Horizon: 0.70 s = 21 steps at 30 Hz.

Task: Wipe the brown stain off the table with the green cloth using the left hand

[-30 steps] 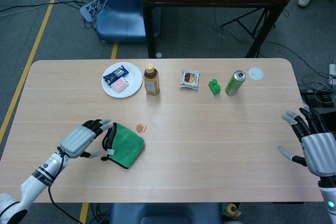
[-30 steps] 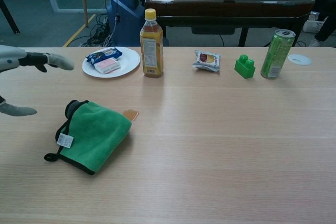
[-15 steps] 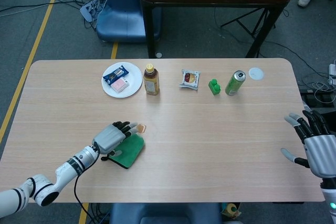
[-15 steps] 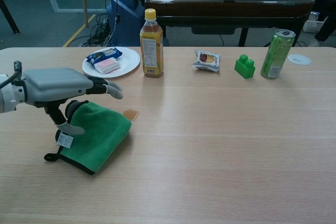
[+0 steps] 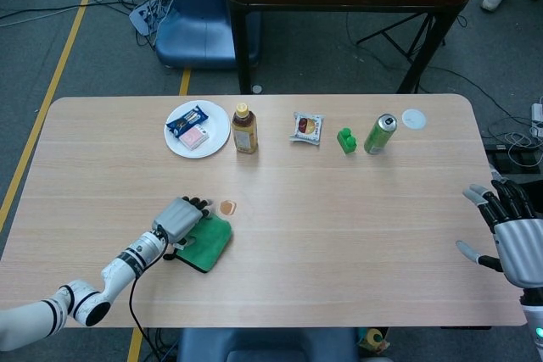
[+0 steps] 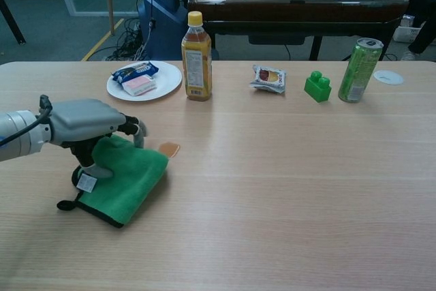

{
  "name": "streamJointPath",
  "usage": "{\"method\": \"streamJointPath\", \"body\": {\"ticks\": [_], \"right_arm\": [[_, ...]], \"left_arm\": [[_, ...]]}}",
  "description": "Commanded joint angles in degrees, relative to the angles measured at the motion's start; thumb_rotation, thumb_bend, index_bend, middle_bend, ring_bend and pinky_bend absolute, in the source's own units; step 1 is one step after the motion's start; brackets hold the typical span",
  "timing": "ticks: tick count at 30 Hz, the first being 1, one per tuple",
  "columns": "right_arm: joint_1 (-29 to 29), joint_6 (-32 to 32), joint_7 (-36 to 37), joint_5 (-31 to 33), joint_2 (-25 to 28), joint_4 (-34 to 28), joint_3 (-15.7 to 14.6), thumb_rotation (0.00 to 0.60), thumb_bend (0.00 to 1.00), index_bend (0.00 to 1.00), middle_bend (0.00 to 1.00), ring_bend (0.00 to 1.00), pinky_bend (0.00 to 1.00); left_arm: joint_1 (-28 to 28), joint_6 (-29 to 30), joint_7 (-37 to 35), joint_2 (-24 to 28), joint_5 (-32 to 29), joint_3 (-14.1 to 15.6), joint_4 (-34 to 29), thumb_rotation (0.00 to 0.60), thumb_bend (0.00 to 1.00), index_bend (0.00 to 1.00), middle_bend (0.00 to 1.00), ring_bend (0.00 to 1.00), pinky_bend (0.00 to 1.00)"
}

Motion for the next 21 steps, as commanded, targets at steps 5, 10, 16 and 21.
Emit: {"method": "streamJointPath", "body": {"ticks": [5, 10, 16, 21], "right_arm": [[-0.1, -0.1, 0.3, 0.2, -0.1, 0.3, 0.0, 0.6, 0.22, 0.21, 0.22, 0.1, 0.03], [0.1, -0.3, 0.3, 0.0, -0.4, 0.5, 0.0, 0.6, 0.22, 0.21, 0.22, 0.1, 0.03], [0.1, -0.3, 0.2, -0.1, -0.4, 0.4, 0.0, 0.6, 0.22, 0.21, 0.22, 0.1, 0.03], [-0.3, -0.1, 0.2, 0.1, -0.3, 0.3, 0.0, 0.6, 0.22, 0.21, 0.22, 0.1, 0.03]], "left_arm": [[0.5, 5.2, -12.3, -1.2, 2.5, 0.3, 5.6, 0.6, 0.22, 0.61, 0.61, 0.62, 0.84], [0.2, 7.4, -18.0, 1.4, 1.4, -1.9, 3.4, 0.6, 0.22, 0.63, 0.66, 0.67, 0.89], [-0.9, 8.9, -19.0, 2.1, -1.2, -5.3, 1.2, 0.6, 0.22, 0.63, 0.66, 0.67, 0.89], [-2.7, 8.5, -17.0, -0.8, -3.2, -6.9, 2.3, 0.6, 0.22, 0.62, 0.66, 0.66, 0.89]]}}
